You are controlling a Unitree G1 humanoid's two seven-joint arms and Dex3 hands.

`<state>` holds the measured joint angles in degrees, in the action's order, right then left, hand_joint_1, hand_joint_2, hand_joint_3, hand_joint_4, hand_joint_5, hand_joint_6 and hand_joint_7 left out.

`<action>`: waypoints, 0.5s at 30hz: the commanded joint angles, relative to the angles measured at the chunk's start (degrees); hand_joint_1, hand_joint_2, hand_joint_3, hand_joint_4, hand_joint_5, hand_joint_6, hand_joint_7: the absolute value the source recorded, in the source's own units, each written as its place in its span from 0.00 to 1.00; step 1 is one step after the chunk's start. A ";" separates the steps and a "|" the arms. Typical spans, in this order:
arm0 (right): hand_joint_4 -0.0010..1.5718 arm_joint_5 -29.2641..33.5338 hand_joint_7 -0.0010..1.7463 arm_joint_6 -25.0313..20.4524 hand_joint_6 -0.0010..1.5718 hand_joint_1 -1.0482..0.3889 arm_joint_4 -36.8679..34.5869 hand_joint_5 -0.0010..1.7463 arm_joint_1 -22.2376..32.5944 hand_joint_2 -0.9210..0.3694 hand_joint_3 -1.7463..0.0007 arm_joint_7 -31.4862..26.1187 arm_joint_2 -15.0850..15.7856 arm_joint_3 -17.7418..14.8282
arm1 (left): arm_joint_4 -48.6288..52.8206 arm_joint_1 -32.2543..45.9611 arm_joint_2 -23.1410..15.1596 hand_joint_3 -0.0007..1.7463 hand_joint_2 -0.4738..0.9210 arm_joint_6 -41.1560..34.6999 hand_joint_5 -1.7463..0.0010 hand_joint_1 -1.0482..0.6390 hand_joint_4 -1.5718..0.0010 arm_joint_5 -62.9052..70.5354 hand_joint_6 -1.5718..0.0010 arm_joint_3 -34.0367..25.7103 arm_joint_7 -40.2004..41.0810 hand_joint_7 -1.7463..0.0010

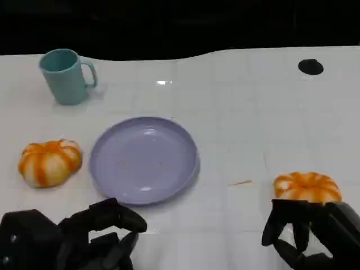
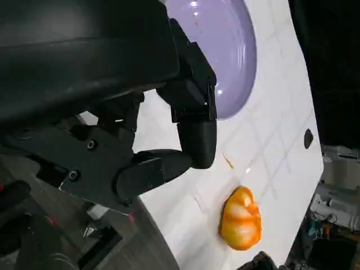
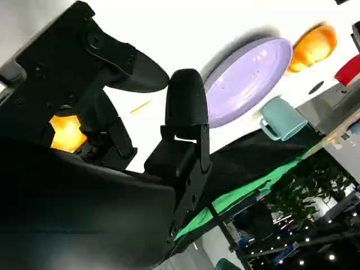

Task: Grasp the bread from the table and place it into the plate.

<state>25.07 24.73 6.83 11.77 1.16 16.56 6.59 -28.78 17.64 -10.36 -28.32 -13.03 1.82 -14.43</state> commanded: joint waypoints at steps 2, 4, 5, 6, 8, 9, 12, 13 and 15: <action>0.57 -0.08 0.76 -0.63 0.55 0.58 0.36 1.00 -0.08 0.46 0.29 -0.02 0.62 -0.49 | 0.01 0.21 -0.47 0.47 0.86 0.25 0.00 0.46 0.56 -0.52 0.60 -0.66 -0.23 0.25; 0.57 0.16 0.76 -0.79 0.54 0.58 0.48 1.00 -0.07 0.46 0.29 -0.04 0.66 -0.48 | -0.01 0.12 -0.70 0.46 0.86 0.28 0.00 0.45 0.56 -0.21 0.60 -0.52 -0.23 0.26; 0.57 0.19 0.76 -0.73 0.54 0.58 0.46 1.00 -0.08 0.46 0.29 -0.11 0.64 -0.48 | 0.07 0.09 -0.77 0.46 0.86 0.44 0.00 0.45 0.56 -0.09 0.60 -0.48 -0.28 0.26; 0.57 0.25 0.75 -0.61 0.54 0.58 0.39 1.00 -0.11 0.46 0.29 -0.22 0.62 -0.48 | 0.13 0.06 -0.78 0.46 0.86 0.50 0.00 0.45 0.56 -0.09 0.60 -0.49 -0.33 0.26; 0.57 0.32 0.75 -0.45 0.55 0.58 0.29 0.99 -0.15 0.46 0.29 -0.35 0.59 -0.50 | 0.19 0.02 -0.72 0.46 0.86 0.48 0.00 0.45 0.56 -0.15 0.60 -0.53 -0.35 0.26; 0.57 0.34 0.75 -0.28 0.55 0.58 0.15 0.99 -0.21 0.46 0.29 -0.41 0.61 -0.50 | 0.20 0.03 -0.61 0.46 0.86 0.44 0.00 0.45 0.56 -0.31 0.60 -0.60 -0.37 0.26; 0.57 0.40 0.75 -0.43 0.55 0.59 0.26 0.99 -0.14 0.46 0.29 -0.34 0.62 -0.49 | 0.09 0.08 -0.58 0.46 0.87 0.29 0.00 0.46 0.57 -0.33 0.60 -0.62 -0.29 0.26; 0.57 0.33 0.75 -0.45 0.55 0.59 0.25 1.00 -0.13 0.46 0.30 -0.30 0.60 -0.50 | 0.06 0.09 -0.60 0.46 0.87 0.28 0.00 0.45 0.57 -0.24 0.60 -0.58 -0.23 0.26; 0.57 0.24 0.75 -0.34 0.55 0.59 0.11 1.00 -0.17 0.46 0.30 -0.34 0.58 -0.50 | 0.36 0.10 -0.90 0.46 0.87 1.03 0.00 0.45 0.57 0.12 0.60 -0.44 -0.53 0.25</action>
<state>25.47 24.51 6.95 11.76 1.17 16.56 6.58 -28.77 17.60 -10.40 -28.31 -12.95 1.78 -14.47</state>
